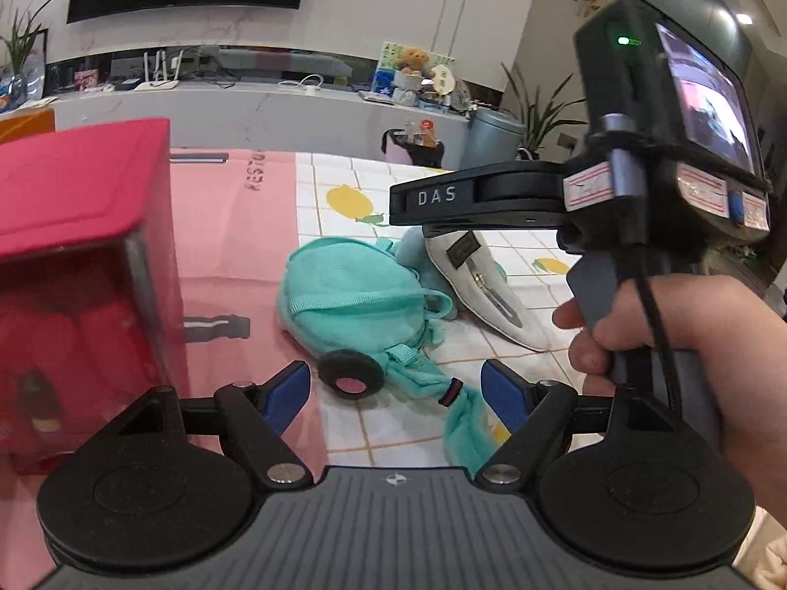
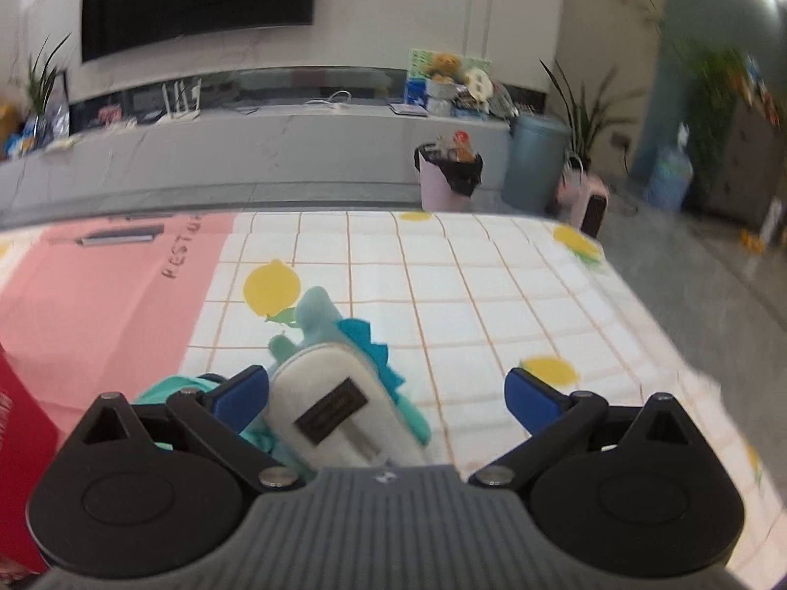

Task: Organize soft objects
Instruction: 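Close the right tool on the white-and-teal dinosaur plush and lift it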

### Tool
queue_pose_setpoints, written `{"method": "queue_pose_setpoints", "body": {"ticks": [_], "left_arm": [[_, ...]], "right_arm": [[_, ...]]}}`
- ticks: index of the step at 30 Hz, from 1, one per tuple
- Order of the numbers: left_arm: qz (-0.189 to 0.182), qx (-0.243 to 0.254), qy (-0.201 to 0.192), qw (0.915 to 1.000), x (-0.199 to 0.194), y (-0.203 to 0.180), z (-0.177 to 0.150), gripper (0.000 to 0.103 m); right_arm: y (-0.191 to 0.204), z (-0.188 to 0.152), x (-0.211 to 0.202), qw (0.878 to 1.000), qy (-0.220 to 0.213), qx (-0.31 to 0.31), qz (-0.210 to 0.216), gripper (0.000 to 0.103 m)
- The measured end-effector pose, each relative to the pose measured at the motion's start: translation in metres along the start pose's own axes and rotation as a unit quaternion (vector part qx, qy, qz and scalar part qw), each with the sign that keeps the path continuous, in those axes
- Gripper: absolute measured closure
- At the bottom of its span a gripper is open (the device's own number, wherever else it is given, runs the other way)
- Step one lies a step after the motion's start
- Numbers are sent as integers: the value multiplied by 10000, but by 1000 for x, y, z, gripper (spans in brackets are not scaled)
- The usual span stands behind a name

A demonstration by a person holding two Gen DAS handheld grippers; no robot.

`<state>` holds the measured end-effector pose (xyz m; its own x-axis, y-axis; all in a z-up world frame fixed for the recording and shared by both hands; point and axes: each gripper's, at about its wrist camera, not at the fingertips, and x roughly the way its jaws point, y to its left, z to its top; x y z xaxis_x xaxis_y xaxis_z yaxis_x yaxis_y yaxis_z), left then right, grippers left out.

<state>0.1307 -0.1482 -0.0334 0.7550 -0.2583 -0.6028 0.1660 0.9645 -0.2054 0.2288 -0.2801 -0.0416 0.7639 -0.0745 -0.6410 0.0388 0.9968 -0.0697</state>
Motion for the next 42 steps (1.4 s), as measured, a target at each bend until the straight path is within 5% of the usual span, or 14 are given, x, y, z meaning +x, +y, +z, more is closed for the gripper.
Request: {"method": "queue_pose_setpoints", "body": {"ticks": [5,13,20,23,25,27,33,39,42], "left_arm": [[14,-234,136,9996,7,5,-7,11],[-19,-158,-65,9999,-6,1,-7,11],[260,136,-558,9980,-28,-14,-8,10],[415,422,-678,9959,-28,-22,-5,10],[487,502,-669,9953,-28,-26,-4,10],[509,461,-611,9958,-25,-27,-3,10],[596,412,-553,9958,-13,-33,6,10],[716,428,-534,9951,3,-34,18,10],[781,517,-345,9950,13,-35,21,9]], "right_arm": [[-10,3,25,9994,207,92,244,6],[-13,4,35,9943,688,74,805,38],[-28,2,18,9789,1915,-424,566,54],[-55,-13,14,9747,2169,-202,494,48],[-71,-15,11,9739,2205,-8,546,32],[-82,-14,9,9763,2093,59,552,5],[-78,-10,26,9811,1838,223,563,5],[-39,-5,34,9892,1286,-535,458,5],[-37,-7,41,9873,1420,-622,339,10]]}}
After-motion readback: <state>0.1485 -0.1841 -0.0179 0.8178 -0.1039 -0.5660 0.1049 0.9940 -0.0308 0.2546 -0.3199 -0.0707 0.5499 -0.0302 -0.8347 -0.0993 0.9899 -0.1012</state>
